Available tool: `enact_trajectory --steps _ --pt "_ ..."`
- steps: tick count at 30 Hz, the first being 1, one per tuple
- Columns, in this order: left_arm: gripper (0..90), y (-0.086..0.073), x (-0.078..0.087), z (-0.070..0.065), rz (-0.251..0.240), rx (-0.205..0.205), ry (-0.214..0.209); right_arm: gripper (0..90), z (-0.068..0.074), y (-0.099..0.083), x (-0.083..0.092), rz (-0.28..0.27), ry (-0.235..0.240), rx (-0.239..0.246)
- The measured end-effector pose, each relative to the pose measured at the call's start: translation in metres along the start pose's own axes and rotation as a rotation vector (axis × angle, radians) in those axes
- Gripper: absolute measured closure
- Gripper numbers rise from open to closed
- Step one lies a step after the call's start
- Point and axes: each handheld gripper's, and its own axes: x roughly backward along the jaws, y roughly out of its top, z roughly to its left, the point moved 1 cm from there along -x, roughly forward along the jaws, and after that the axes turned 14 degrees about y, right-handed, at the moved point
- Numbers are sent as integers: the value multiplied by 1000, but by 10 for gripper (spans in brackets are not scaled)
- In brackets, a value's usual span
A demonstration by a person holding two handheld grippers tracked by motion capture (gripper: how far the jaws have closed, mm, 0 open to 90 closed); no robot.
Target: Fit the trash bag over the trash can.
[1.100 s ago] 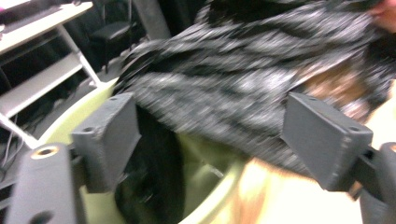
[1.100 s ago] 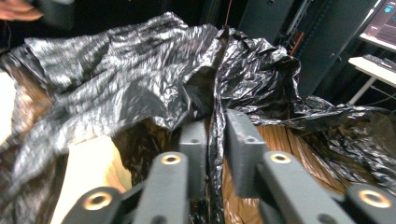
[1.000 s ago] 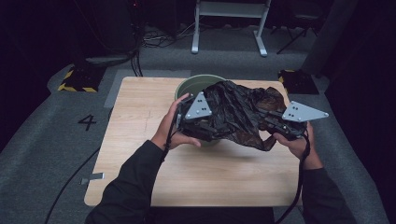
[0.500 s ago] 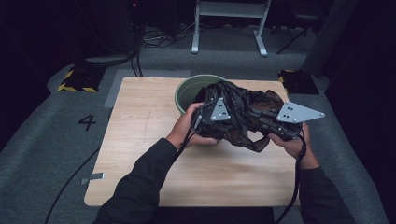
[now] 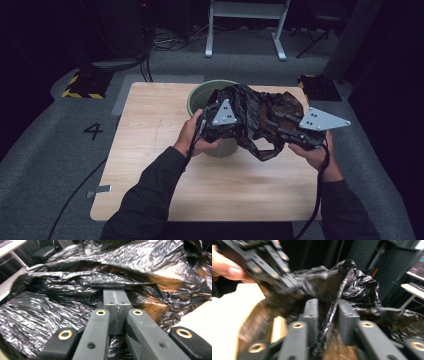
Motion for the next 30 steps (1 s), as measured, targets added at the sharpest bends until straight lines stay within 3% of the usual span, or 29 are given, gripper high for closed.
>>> enact_trajectory --steps 1,2,5,7,8,9,10,15,16,19,21,24,27,30 --pt "900 -1 3 2 -5 1 4 648 0 0 0 0 0 0" --pt "900 -3 9 7 -23 22 7 520 -3 -2 5 -8 -8 -27" --pt "900 -6 14 13 -38 48 7 474 -5 -5 10 -13 -41 -32" --pt "900 -8 18 19 -43 67 19 372 -6 -9 15 -10 -54 -47" --pt "900 -11 21 26 -54 100 30 343 -7 -11 17 -14 -54 -52" --pt "900 -11 21 26 -54 100 30 343 -7 -11 17 -14 -54 -52" --pt "900 -15 24 32 -68 137 30 308 -8 -15 20 -22 -45 -78" --pt "900 -22 27 41 -84 186 49 293 -7 -26 20 -6 -15 -91" --pt "900 -25 29 44 -90 207 57 285 -7 -32 16 29 -27 -86" --pt "900 -28 31 49 -100 228 72 287 -9 -39 13 39 -36 -102" --pt "900 -32 34 52 -101 238 95 289 -19 -49 15 40 -108 -129" --pt "900 -38 40 58 -115 257 120 263 -31 -59 11 61 -146 -192" --pt "900 -43 41 59 -102 245 149 242 -33 -61 5 69 -153 -193" --pt "900 -51 41 65 -101 272 152 240 -30 -58 5 36 -141 -180"
